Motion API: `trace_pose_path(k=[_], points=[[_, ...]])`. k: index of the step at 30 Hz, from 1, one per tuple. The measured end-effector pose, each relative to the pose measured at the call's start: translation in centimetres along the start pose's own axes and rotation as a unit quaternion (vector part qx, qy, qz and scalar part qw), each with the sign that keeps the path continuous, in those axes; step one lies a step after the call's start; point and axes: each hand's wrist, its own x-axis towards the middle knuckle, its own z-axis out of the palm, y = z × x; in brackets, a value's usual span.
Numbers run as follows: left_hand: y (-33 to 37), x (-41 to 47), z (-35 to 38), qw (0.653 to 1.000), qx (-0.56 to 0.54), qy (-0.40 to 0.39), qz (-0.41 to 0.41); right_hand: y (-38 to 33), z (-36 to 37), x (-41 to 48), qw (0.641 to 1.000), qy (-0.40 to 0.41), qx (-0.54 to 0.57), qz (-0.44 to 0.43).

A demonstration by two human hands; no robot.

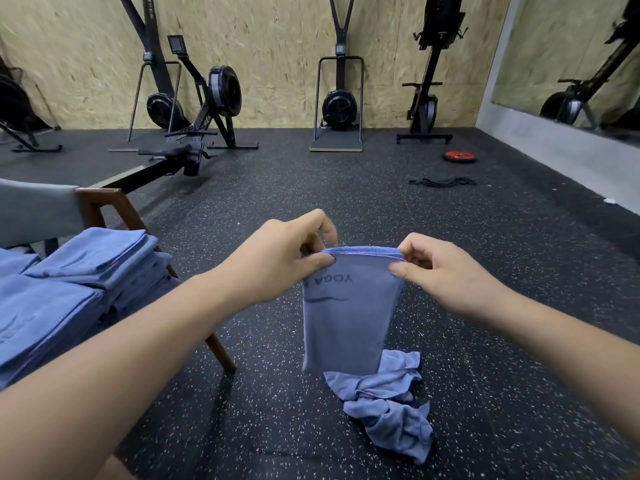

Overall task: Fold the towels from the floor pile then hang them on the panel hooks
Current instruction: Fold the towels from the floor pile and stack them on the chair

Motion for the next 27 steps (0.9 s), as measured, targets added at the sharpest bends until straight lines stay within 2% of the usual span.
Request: trace_pose_path(k=[3, 7, 15, 20, 27], points=[[0.7, 0.0, 0.6, 0.999, 0.0, -0.028, 0.016, -0.5, 0.7, -0.3, 1.0, 0.003, -0.005, 0.02], [1.6, -0.1, 1.7, 0.997, -0.012, -0.064, 0.041, -2.2, 2.5, -1.1, 0.998, -0.061, -0.021, -0.004], [2.5, -0.5, 2.4, 0.988, -0.133, -0.073, 0.021, -3.3, 3.6, -1.0, 0.995, -0.084, -0.027, -0.049], [1.6, -0.8, 3.8, 0.959, -0.278, -0.049, -0.014, -3.5, 2.9, -1.0, 0.991, -0.09, -0.033, -0.098], [0.6, -1.3, 5.6, 0.925, -0.345, -0.153, -0.049, -3.8, 1.2, -1.0, 0.989, -0.088, -0.002, -0.116]])
